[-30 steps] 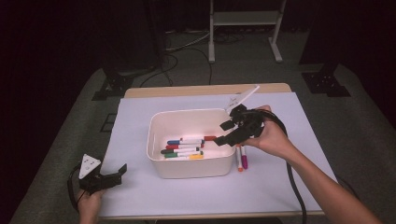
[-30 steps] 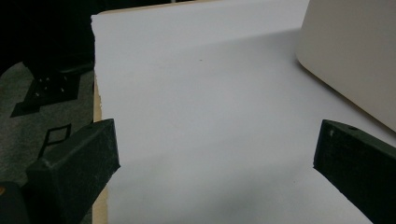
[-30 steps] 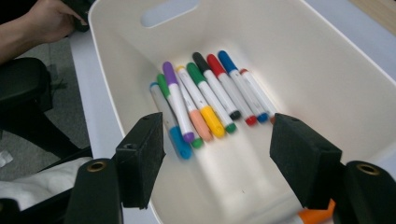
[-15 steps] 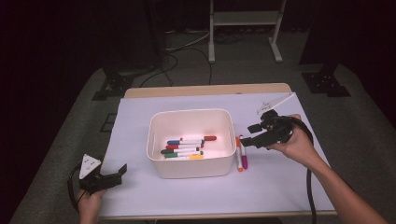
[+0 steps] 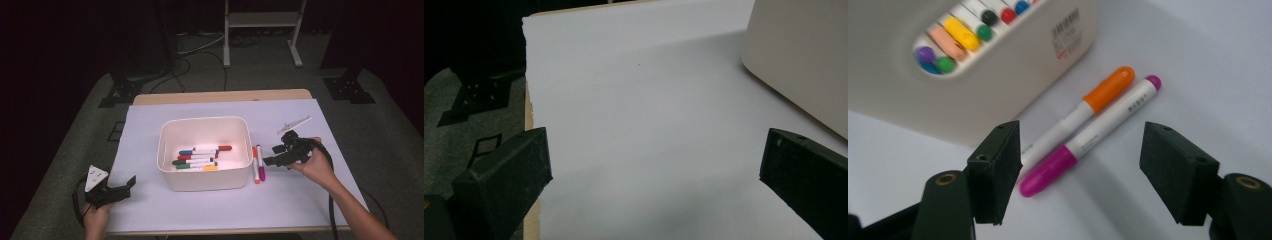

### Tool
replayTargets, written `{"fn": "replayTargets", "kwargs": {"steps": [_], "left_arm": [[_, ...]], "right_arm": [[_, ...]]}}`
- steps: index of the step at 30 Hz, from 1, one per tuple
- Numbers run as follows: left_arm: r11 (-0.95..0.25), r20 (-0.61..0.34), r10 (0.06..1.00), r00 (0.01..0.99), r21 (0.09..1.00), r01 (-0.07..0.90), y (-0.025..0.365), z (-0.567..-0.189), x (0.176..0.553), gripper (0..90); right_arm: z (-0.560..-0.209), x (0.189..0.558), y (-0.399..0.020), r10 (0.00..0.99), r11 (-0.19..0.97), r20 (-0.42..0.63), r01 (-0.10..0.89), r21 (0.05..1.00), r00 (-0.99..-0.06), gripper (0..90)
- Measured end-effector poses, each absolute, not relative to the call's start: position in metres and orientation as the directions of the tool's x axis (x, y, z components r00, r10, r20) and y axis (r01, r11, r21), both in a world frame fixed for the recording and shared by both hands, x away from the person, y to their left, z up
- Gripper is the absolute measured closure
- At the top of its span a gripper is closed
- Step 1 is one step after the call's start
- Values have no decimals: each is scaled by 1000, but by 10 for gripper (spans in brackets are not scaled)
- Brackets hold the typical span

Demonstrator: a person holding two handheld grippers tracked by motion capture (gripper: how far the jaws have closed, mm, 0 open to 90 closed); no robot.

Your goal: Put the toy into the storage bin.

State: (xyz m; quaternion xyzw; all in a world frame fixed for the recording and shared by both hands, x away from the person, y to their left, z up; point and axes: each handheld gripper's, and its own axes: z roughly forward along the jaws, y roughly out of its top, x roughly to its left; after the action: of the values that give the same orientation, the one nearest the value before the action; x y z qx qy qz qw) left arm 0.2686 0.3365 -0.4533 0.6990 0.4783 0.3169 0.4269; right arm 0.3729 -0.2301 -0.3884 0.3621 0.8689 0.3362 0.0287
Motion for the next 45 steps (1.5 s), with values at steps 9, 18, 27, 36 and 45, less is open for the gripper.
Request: {"fn": "replayTargets", "kwargs": {"steps": [9, 18, 27, 36, 45], "left_arm": [[-177, 33, 938, 344, 900, 397, 337, -453, 268, 0], [-174, 31, 939, 342, 901, 398, 337, -453, 269, 0], [-175, 31, 939, 343, 901, 397, 337, -453, 269, 0], [-180, 37, 939, 341, 899, 399, 336, -453, 269, 0], [-175, 32, 940, 340, 901, 398, 337, -453, 268, 0]], "right_arm": [[-411, 382, -216, 696, 501, 151, 626, 598, -702, 330], [-428, 390, -206, 731, 492, 132, 652, 577, -669, 355], [-436, 390, -214, 769, 486, 98, 678, 552, -631, 401], [-437, 379, -250, 816, 460, 55, 705, 540, -575, 587], [-436, 379, -255, 834, 451, 34, 716, 533, -551, 751]]}}
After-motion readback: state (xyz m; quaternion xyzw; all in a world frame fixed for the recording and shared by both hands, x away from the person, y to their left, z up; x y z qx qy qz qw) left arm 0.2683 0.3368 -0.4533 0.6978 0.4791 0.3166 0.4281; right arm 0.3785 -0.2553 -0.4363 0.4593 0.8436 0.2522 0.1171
